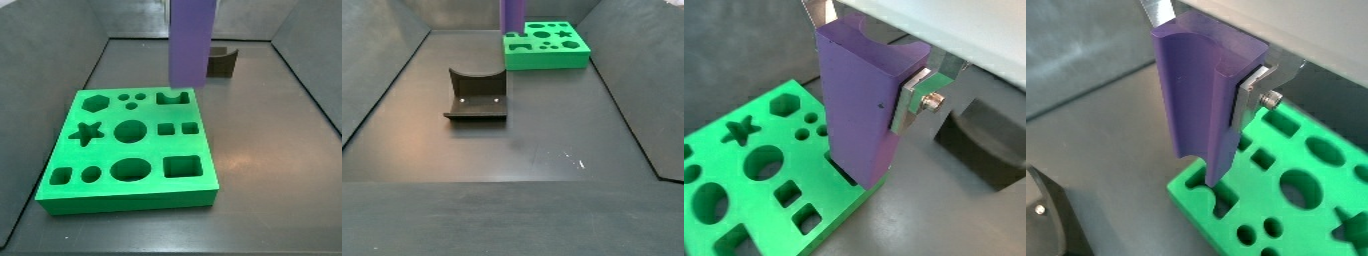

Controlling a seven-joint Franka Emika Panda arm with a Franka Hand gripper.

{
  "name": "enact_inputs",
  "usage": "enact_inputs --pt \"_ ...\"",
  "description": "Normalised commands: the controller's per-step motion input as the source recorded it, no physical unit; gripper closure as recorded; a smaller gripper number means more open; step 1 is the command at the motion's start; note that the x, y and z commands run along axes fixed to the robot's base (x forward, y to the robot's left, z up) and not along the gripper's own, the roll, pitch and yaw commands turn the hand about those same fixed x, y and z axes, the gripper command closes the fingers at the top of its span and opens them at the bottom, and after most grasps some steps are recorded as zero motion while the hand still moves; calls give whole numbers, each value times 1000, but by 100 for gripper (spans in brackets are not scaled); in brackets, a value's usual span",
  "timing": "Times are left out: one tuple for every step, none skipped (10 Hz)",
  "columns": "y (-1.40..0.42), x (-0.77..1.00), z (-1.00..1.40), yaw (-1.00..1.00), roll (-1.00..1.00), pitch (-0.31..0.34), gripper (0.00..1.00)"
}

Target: Insert the arch object.

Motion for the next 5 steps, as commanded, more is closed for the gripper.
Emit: enact_inputs --pt "0 -11 -203 -97 110 23 100" --pt "0 -111 -94 -37 74 11 100" --pt "0 -383 -171 0 70 0 100" --pt "0 -317 -69 0 0 0 100" --pt "0 -194 -120 0 7 0 100"
